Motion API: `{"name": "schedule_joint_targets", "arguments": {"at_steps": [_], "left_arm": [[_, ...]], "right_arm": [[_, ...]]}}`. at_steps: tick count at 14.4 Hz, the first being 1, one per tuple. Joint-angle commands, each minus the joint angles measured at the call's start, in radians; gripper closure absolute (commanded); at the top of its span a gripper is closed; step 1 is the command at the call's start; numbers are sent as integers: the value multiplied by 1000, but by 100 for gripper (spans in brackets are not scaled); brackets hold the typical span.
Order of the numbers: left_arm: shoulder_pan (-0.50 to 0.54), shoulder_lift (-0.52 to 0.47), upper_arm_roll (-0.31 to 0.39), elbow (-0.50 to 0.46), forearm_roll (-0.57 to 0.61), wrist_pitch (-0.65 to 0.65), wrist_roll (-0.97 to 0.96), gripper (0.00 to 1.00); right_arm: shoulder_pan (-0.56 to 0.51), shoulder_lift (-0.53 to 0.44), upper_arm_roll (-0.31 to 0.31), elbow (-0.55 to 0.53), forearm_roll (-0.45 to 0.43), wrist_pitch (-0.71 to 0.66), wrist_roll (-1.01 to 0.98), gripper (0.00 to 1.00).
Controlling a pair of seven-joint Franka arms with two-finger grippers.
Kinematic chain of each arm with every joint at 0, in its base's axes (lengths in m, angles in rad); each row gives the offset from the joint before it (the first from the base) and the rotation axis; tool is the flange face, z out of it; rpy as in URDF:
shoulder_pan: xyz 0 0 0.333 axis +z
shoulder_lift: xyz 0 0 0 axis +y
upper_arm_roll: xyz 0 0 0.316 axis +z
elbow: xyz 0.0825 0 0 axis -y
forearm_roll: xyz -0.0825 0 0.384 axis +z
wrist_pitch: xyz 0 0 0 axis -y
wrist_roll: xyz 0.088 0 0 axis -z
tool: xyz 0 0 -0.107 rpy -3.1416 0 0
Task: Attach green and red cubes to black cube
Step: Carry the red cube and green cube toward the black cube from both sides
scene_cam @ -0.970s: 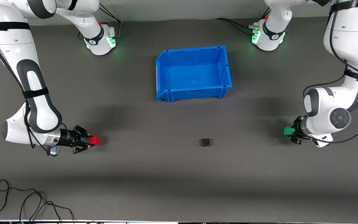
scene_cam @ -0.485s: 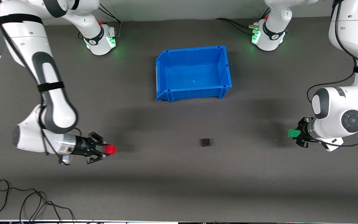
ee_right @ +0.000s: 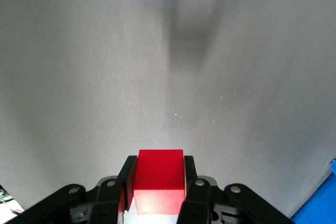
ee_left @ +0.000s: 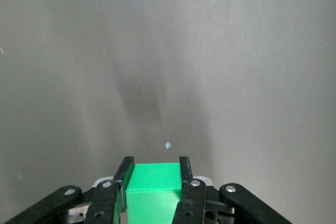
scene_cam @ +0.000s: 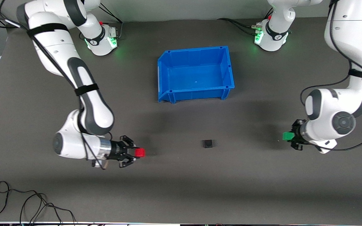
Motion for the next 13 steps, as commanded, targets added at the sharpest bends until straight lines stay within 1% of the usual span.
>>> {"name": "schedule_joint_targets", "arguments": {"at_steps": [1,3,5,6,8,10,13], "left_arm": [[-53,76,-25,95,-40,-3,-128,100],[-101,128,-52,141,-38,4,-211,100],[-174,189,-56,213,-52,17,-256,100],[-198,208,-56,228,-66,20,-299,100],[-234,228,-56,231,-72,78,-368,100],[-262,263,-56,236,-71,162,-470,100],[-276,279,-56,245,-72,175,-492,100]], "right_arm": [[61,78,-11,102,15,40,27,80],[92,99,-9,105,18,82,29,80],[118,118,-7,107,18,102,29,80],[135,124,-7,107,18,111,30,80],[167,136,-9,107,18,131,36,80],[193,148,-7,108,16,146,52,80],[235,164,-7,108,18,160,53,80]]}}
